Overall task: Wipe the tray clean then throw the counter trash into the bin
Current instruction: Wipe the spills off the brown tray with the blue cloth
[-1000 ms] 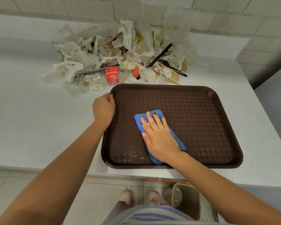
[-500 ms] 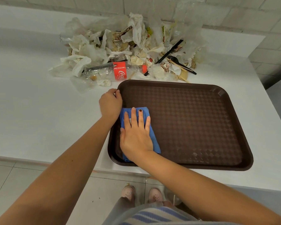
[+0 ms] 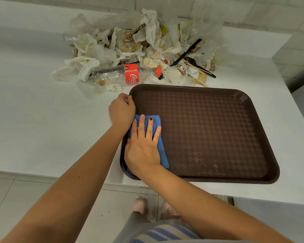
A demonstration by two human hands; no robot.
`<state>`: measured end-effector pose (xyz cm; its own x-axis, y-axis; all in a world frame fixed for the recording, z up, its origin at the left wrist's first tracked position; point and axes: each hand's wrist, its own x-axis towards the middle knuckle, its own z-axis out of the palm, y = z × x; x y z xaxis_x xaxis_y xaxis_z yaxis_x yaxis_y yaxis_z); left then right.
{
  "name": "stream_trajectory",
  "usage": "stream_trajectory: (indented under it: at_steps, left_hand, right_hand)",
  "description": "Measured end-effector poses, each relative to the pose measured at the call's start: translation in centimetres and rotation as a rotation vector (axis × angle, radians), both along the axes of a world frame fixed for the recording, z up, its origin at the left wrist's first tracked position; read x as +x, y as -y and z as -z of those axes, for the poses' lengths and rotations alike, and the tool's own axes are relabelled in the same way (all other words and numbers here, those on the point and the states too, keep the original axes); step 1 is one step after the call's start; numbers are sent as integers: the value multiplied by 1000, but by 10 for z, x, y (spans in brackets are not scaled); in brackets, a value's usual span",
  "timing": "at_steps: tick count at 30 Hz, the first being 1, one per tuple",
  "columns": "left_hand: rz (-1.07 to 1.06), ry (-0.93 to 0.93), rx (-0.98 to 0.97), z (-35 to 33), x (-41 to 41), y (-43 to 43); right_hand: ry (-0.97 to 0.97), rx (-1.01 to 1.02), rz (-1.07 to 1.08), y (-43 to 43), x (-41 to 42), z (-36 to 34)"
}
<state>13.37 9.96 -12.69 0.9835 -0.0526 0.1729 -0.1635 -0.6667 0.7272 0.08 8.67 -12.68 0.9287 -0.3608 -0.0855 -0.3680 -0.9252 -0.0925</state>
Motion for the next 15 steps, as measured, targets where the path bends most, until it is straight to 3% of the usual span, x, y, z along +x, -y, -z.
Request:
stream_trajectory:
  at_steps: [8,15]
  left_hand:
    - [98,89,105,4,3,-6]
    - [109,103,202,1,2,-7]
  right_hand:
    - [64,-3,-177,36,-21,1]
    - [30,-11,-166,101,-57,2]
